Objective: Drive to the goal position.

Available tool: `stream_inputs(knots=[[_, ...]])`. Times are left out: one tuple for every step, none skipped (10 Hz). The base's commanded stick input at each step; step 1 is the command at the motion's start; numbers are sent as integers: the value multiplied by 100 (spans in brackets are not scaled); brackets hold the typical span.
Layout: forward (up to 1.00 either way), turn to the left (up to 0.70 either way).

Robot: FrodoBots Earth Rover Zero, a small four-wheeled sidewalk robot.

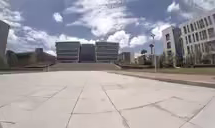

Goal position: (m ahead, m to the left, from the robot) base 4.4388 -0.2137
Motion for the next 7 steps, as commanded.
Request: stream_inputs(knots=[[100, 5], [100, 5], [100, 5], [100, 5], [100, 5], [100, 5], [100, 5]])
